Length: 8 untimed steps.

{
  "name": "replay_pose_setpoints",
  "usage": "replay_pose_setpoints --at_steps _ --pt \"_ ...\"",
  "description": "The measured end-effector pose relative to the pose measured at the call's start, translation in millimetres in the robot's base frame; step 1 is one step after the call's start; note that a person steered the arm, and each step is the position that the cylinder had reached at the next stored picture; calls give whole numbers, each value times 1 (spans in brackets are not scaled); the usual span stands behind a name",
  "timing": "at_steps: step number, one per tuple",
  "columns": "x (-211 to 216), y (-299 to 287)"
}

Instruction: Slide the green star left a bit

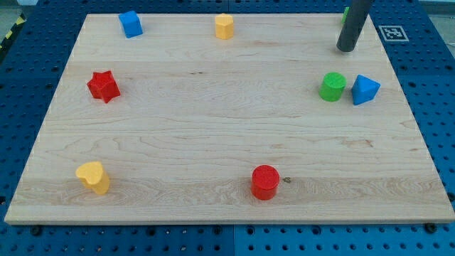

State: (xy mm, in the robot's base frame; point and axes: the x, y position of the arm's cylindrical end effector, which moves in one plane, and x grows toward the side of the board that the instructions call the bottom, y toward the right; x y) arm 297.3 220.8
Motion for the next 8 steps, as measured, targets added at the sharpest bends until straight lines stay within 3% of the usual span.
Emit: replay_pose_setpoints --at_steps 5,8 --pt "0 51" --pt "-70 99"
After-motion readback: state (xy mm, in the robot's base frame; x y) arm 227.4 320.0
